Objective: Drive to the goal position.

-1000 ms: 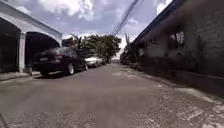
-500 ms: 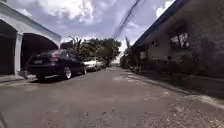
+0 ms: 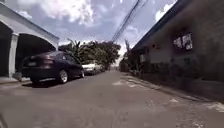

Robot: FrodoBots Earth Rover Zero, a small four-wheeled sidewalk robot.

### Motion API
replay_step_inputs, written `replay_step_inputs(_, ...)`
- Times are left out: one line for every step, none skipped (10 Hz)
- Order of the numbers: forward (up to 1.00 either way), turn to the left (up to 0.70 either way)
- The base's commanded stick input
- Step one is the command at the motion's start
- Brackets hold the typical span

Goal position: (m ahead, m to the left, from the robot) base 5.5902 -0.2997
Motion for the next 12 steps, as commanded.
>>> replay_step_inputs(0.7, 0.0)
replay_step_inputs(0.7, 0.0)
replay_step_inputs(0.7, 0.0)
replay_step_inputs(0.7, 0.0)
replay_step_inputs(0.7, 0.0)
replay_step_inputs(0.7, 0.0)
replay_step_inputs(0.7, 0.0)
replay_step_inputs(0.7, 0.0)
replay_step_inputs(0.7, 0.0)
replay_step_inputs(0.7, 0.0)
replay_step_inputs(0.7, 0.0)
replay_step_inputs(0.7, 0.0)
